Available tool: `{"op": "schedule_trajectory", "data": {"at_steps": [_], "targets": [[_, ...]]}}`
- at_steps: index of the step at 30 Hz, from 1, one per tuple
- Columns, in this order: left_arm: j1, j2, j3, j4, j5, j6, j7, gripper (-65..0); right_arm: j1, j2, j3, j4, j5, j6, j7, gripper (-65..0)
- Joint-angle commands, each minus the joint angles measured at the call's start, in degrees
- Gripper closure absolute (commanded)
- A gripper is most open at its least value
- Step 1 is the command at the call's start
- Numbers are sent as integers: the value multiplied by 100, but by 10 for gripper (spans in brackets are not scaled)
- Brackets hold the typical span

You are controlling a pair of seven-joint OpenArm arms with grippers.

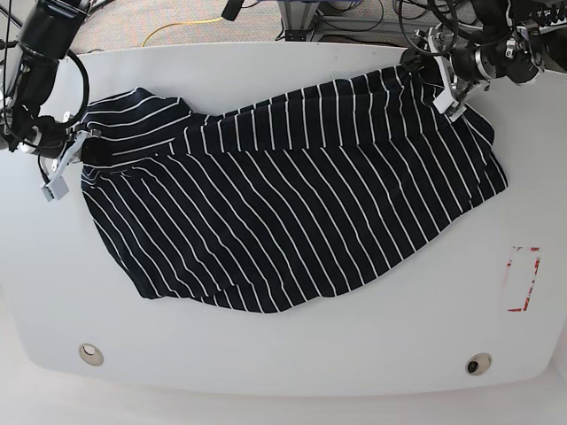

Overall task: Fold the T-shirt properly
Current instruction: 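Shift the left gripper along the shirt edge and regrasp it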

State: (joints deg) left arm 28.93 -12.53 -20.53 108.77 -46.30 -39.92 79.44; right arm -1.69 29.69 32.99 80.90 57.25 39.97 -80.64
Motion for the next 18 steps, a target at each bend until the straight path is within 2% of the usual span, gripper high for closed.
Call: {"op": "schedule_trajectory", "data": {"at_steps": [1,9,13,18], "targets": [[136,-52,-52,389,-104,-8,-54,-287,86,138,37,90,108,3,86,0],[215,-70,-52,556,-183,-8,-54,-287,68,138,37,90,108,3,86,0],[233,-289,-52,538,-490,-8,-54,-287,68,138,37,90,108,3,86,0],[206,-316,-122,512,-218,-8,-63,-287,60,138,46,90,108,3,86,0]]}}
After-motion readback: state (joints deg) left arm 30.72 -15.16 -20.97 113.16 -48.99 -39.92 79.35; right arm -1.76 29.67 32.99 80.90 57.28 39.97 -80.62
